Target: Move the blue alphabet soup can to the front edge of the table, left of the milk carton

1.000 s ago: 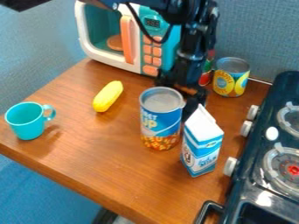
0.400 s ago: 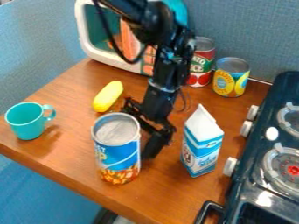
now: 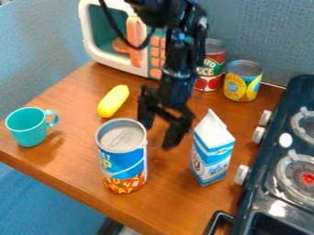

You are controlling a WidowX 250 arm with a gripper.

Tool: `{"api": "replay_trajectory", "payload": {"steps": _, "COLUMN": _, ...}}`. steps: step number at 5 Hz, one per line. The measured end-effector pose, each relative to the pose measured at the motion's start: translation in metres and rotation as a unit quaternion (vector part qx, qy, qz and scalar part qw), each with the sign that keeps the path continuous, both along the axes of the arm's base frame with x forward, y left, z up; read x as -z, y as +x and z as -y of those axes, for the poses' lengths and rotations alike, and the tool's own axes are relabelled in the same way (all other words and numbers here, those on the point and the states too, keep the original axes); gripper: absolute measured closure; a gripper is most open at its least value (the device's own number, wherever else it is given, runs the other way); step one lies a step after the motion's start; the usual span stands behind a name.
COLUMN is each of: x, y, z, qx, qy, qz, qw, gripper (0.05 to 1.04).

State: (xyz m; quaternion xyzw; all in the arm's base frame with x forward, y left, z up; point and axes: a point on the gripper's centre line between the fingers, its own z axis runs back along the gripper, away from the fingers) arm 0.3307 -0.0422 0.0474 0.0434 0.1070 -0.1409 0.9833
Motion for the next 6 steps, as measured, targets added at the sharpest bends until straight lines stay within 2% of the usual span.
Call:
{"api": "replay_trajectory", "payload": {"steps": 1, "x": -0.027, "y": 0.023, "z": -0.014, "qx": -0.011, "qy": 0.0, "qz": 0.074, "qw": 0.9972, "gripper": 0.083}}
{"api": "replay_trajectory", "payload": {"steps": 2, "x": -0.043, "y": 0.038, "z": -0.02, "qx": -0.005, "qy": -0.009, "qz": 0.114, "qw": 0.9934, "gripper": 0.083}}
{"api": "replay_trajectory", "payload": {"steps": 3, "x": -0.061, "y": 0.049, "z": -0.017, "qx": -0.001, "qy": -0.02, "qz": 0.132, "qw": 0.991, "gripper": 0.083}}
{"api": "replay_trajectory", "payload": {"steps": 6, "x": -0.078, "y": 0.03, "z": 0.031, "qx": 0.078, "qy": -0.033, "qz": 0.101, "qw": 0.9912, "gripper": 0.083}}
